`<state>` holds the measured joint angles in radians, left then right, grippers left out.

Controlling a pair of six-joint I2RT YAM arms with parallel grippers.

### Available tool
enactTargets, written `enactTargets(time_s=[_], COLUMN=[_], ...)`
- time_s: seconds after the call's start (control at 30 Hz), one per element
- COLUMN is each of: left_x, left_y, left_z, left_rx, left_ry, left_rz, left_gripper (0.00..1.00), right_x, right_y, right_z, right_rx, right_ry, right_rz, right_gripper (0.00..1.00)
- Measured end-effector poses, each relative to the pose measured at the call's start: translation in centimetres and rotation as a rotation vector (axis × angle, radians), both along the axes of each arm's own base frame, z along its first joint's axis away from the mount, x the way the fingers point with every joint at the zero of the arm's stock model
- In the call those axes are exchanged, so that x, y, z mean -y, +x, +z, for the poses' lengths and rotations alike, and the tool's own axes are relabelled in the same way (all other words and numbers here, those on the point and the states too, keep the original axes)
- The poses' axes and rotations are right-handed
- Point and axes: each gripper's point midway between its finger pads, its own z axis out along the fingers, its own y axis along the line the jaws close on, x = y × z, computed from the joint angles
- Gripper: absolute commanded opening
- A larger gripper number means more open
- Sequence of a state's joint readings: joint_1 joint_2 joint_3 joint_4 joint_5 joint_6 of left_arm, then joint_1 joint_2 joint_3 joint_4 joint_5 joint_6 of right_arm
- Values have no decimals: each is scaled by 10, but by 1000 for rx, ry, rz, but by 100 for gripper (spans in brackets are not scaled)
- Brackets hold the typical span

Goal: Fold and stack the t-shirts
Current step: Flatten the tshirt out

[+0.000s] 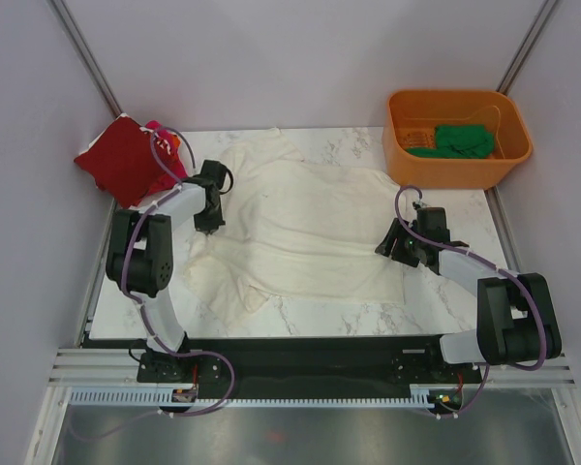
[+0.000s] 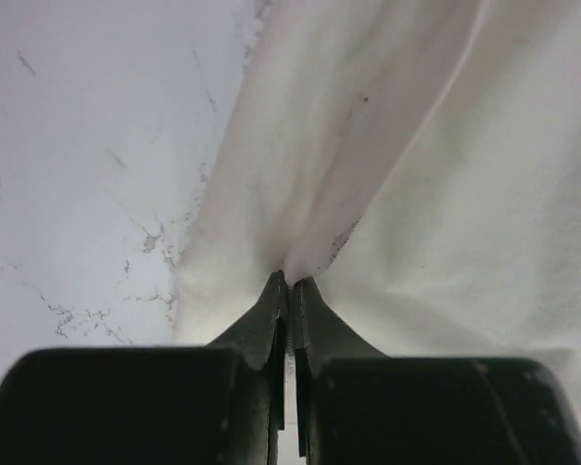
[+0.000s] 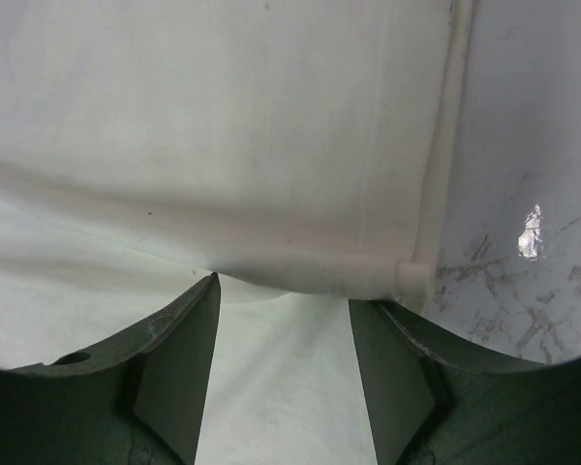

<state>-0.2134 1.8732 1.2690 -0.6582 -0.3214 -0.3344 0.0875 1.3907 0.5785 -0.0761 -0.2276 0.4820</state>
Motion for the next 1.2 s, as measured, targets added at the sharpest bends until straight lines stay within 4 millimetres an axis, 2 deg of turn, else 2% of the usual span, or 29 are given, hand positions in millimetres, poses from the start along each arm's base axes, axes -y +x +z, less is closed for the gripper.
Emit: enactTargets(time_s=[0.13,0.37,0.4,0.43,0.53,0.63,0.67,0.73,0.83,0.93,1.0,1.07,1.1,1.17,1.2], left_x=[-27,-116,-126,-136,-150,-150,-148,-143,-127,-95,-60,-20,-1,32,40], left_y=[5,16,17,17,12,7,6,-1,-17,-39,-58,-79,-91,-130,-148], left_z=[7,30,33,35,37,36,38,45,69,98,112,114,108,85,73], left_rx=[9,81,89,97,84,69,72,81,133,209,244,243,224,132,85], left_ry=[-18,-45,-45,-45,-66,-82,-86,-92,-128,-200,-262,-335,-371,-441,-458], left_rz=[77,312,336,359,389,395,391,383,362,325,274,212,185,149,157], left_gripper=[2,2,8,69,96,96,100,100,99,99,100,100,100,96,92], right_x=[0,-1,-2,-2,-3,-5,-5,-6,-7,-7,-8,-8,-8,-7,-7], right_y=[0,1,1,2,2,2,2,3,4,6,7,7,6,6,6], right_z=[0,0,0,0,1,1,1,2,2,3,3,4,4,4,4], right_rx=[2,6,7,8,10,12,12,16,20,21,21,22,22,22,22], right_ry=[1,6,7,10,15,23,25,27,30,33,34,34,33,32,32], right_rz=[1,5,6,8,13,18,20,22,24,27,26,26,27,26,26], right_gripper=[64,64,64,64,67,70,71,72,73,74,75,75,75,75,75])
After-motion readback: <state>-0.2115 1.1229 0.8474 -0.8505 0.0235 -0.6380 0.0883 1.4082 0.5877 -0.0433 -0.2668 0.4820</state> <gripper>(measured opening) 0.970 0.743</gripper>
